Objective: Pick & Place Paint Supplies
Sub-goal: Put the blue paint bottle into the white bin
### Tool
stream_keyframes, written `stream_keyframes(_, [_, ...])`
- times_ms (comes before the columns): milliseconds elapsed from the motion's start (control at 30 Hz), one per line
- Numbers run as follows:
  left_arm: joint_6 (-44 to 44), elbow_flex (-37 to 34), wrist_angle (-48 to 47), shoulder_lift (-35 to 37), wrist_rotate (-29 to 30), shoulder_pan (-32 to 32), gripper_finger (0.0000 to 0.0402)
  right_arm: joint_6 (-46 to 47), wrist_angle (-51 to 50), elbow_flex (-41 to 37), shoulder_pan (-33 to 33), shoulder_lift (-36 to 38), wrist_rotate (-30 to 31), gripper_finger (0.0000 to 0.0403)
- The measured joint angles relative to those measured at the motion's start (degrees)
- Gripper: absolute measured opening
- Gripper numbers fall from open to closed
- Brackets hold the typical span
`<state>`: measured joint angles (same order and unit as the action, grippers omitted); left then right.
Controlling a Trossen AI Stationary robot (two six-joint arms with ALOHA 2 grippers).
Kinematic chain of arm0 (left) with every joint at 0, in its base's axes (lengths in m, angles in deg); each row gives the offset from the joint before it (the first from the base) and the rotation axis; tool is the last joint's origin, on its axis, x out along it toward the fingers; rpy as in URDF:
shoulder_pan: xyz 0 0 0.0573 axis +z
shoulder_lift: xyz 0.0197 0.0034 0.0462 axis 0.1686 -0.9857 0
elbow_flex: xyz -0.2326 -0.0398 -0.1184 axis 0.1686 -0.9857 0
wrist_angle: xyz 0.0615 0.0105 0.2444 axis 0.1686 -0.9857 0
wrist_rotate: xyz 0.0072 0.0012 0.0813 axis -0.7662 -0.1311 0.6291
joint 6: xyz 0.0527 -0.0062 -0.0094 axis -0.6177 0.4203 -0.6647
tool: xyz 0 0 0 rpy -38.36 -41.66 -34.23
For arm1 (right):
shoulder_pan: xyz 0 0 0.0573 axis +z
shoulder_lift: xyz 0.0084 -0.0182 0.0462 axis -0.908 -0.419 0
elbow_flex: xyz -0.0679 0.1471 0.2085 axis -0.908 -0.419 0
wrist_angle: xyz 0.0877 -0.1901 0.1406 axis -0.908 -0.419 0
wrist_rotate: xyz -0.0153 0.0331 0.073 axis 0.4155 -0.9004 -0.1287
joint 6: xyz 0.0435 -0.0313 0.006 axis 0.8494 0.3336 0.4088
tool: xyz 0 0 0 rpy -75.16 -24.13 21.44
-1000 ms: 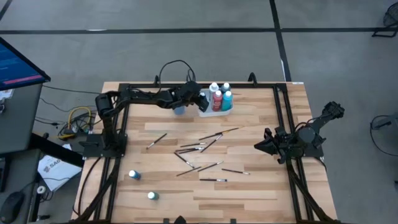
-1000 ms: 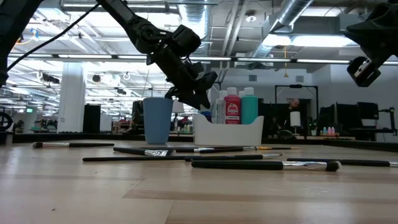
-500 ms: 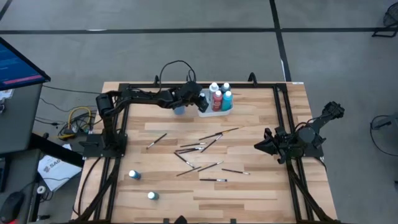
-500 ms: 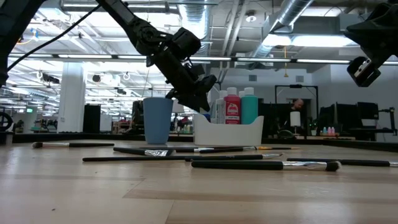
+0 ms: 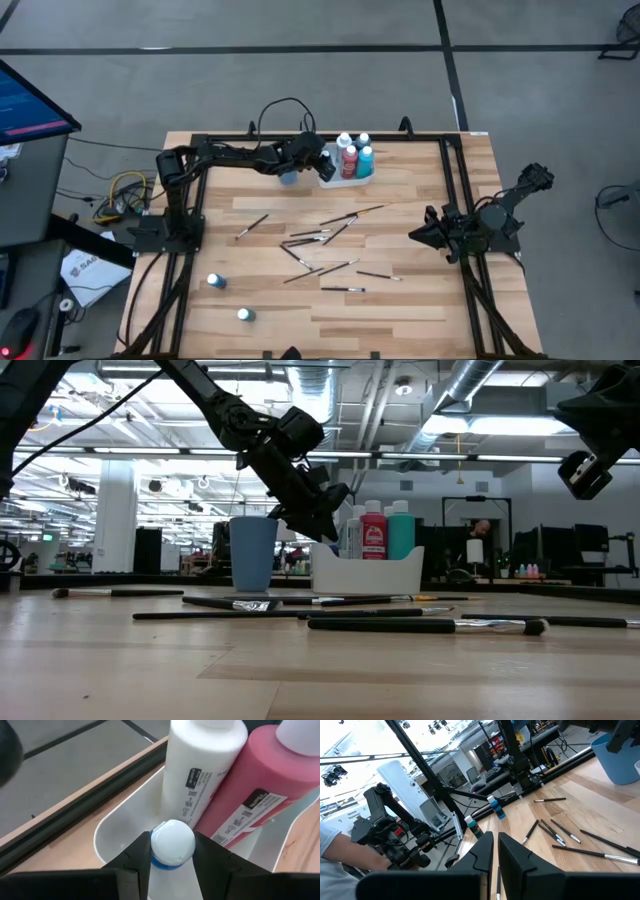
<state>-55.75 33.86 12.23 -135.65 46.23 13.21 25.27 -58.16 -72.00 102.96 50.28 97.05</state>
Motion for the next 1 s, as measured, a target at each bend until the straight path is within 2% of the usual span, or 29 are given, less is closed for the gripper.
stream_keyframes(400, [0.00, 0.00, 0.09, 0.00, 2.29, 0.26, 0.0191, -0.01, 0.01, 0.00, 0.00, 0.02, -0.01, 0.0021])
stream_keyframes(500, [-1.20, 0.00, 0.06, 0.05, -0.51, 0.22, 0.0208, -0.01, -0.01, 0.00, 0.00, 0.01, -0.02, 0.0020])
stream_keyframes(600, [-6.20, -0.03, -0.70, 1.90, -2.91, -0.82, 0.0223, -0.01, 0.01, 0.00, -0.01, 0.01, -0.02, 0.0021])
stream_keyframes(800, [-11.07, -0.02, -7.29, 10.91, -2.87, -4.59, 0.0236, 0.00, 0.00, 0.01, -0.01, 0.01, -0.01, 0.0023])
stream_keyframes(1000, [-12.41, 0.04, -22.97, 26.16, -4.41, -10.81, 0.0233, 0.00, -0.01, 0.00, -0.02, 0.00, -0.02, 0.0024])
